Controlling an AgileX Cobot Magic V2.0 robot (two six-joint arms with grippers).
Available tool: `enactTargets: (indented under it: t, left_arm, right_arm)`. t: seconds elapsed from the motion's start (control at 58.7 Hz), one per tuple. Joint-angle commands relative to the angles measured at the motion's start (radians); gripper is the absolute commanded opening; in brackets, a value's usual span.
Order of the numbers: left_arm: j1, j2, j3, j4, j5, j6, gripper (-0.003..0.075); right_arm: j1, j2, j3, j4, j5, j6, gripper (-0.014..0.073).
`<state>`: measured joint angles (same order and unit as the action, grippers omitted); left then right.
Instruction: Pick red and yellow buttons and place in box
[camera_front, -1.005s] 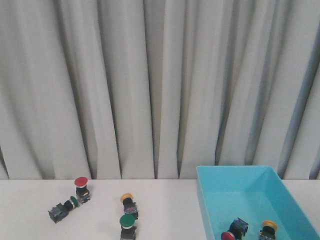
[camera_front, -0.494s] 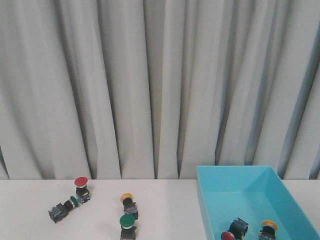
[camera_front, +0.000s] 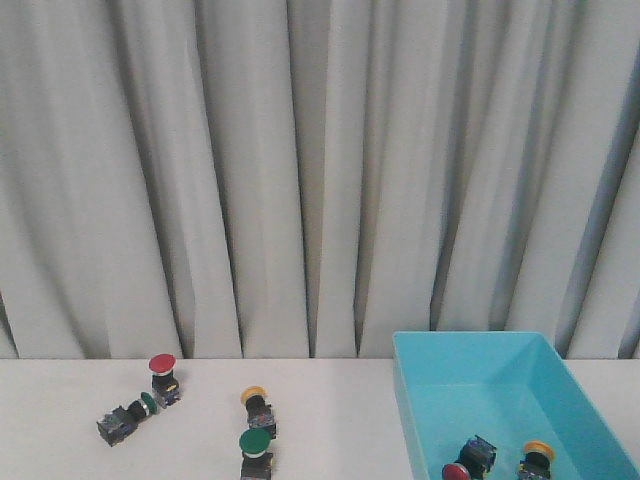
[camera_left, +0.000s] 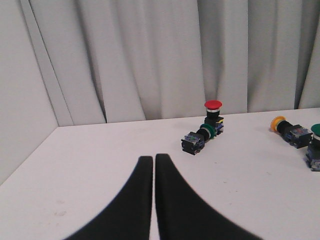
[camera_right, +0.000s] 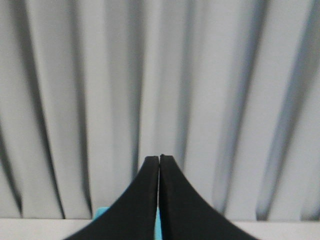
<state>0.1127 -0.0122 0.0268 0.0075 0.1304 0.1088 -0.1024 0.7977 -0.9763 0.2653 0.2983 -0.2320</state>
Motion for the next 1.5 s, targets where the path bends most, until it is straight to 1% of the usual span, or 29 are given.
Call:
enactTargets:
  t: [0.0, 0.051, 0.102, 0.221, 0.323, 0.494, 0.613, 0.749, 0.97, 1.073, 1.141, 1.481]
  left_arm:
    - [0.002, -0.014, 0.008, -0.007, -0.065, -0.011, -0.0007]
    - [0.002, -0.014, 0.008, -0.007, -0.065, -0.011, -0.0007]
    - [0.002, -0.014, 0.008, -0.007, -0.065, -0.011, -0.0007]
    - [0.002, -0.014, 0.008, -0.007, -0.065, -0.011, -0.0007]
    - [0.002, -0.014, 0.008, -0.007, -0.065, -0.011, -0.0007]
    - [0.002, -0.014, 0.008, -0.007, -0.065, -0.011, -0.0006]
    - [0.002, -0.014, 0.008, -0.007, -0.065, -0.011, -0.0006]
    - [0.002, -0.014, 0.008, -0.007, -0.065, -0.011, -0.0006]
    - [0.002, -0.014, 0.008, -0.007, -0.065, -0.011, -0.0006]
    - [0.002, -0.014, 0.008, -0.007, -0.065, -0.011, -0.0006]
    - [0.002, -0.014, 0.008, -0.007, -0.065, -0.011, -0.0006]
    - [0.002, -0.014, 0.008, -0.007, -0.065, -0.011, -0.0006]
  right_arm:
    - [-0.003, -0.061, 0.096, -0.13, -0.194, 0.153, -0.0008]
    - [0.013, -0.091, 0.161, -0.159, -0.242, 0.164, -0.0008]
    - [0.05, -0.124, 0.231, -0.197, -0.276, 0.162, -0.0008]
    - [0.176, -0.191, 0.368, -0.304, -0.276, 0.167, -0.0008]
    - [0.253, -0.253, 0.47, -0.345, -0.286, 0.212, -0.0008]
    - [0.217, -0.381, 0.645, -0.348, -0.315, 0.267, -0.0008]
    - [0.203, -0.474, 0.752, -0.358, -0.313, 0.269, -0.0008]
    - [0.203, -0.584, 0.846, -0.377, -0.313, 0.269, -0.0008]
    - [0.203, -0.729, 0.981, -0.368, -0.304, 0.273, -0.0008]
    - [0.203, -0.793, 1.021, -0.352, -0.308, 0.273, -0.0008]
    - [0.203, -0.827, 1.021, -0.347, -0.274, 0.273, -0.0008]
    - [0.203, -0.826, 1.021, -0.347, -0.275, 0.272, -0.0008]
